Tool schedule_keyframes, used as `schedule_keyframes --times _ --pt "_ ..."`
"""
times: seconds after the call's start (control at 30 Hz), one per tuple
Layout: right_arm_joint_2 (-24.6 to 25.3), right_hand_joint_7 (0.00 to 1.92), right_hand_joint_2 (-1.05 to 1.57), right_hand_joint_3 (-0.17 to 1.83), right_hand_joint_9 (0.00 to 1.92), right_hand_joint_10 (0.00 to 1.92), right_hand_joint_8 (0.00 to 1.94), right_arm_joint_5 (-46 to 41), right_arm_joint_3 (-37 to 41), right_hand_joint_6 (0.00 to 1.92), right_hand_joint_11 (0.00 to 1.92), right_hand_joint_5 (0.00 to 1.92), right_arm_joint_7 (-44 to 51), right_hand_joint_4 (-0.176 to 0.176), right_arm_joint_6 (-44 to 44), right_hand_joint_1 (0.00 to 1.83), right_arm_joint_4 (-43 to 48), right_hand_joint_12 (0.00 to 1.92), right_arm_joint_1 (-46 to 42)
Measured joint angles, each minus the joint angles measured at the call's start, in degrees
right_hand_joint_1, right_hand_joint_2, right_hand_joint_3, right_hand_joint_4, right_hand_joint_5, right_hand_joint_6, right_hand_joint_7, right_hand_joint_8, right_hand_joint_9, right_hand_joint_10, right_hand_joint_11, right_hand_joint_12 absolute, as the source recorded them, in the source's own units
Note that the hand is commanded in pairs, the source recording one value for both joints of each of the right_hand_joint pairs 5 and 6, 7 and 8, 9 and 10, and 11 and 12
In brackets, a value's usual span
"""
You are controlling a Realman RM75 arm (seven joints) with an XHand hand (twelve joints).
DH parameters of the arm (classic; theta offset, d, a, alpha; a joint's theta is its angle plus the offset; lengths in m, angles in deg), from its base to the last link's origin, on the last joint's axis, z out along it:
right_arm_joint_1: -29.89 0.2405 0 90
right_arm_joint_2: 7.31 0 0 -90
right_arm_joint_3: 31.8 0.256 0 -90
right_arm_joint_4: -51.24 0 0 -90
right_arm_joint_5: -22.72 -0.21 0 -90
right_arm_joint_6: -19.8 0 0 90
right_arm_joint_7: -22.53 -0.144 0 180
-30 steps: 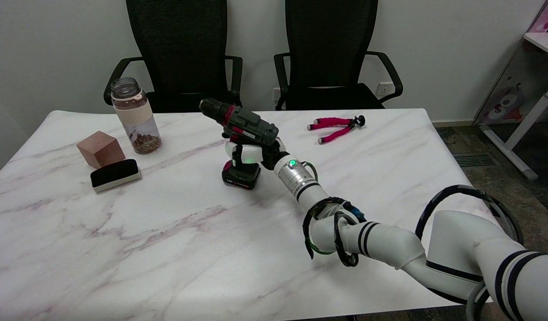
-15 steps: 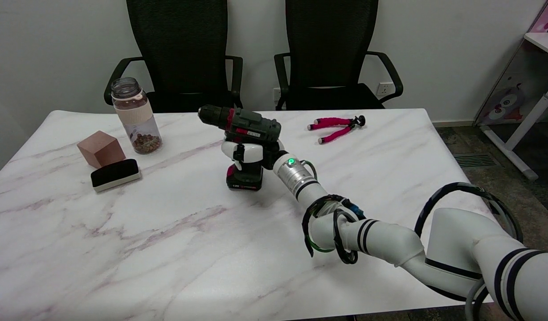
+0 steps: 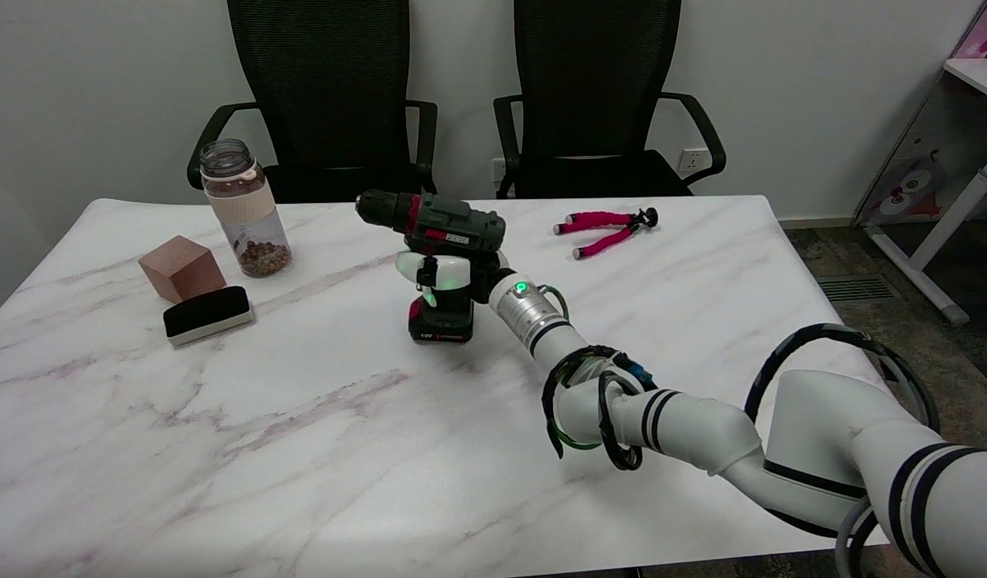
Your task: Pick up the power screwdriver.
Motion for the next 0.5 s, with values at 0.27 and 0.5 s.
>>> schedule_keyframes --times 0.27,0.5 --pt "0.0 1.92 0.4 1.13 1.81 1.81 1.92 0.0 -0.1 1.92 1.88 1.92 0.1 0.176 0.4 1.02 -0.1 1.88 0.3" --pt "0.1 1.92 0.6 0.97 1.91 1.91 1.92 0.1 -0.2 1.92 1.92 1.92 0.2 0.176 0.5 1.0 -0.7 1.92 0.6"
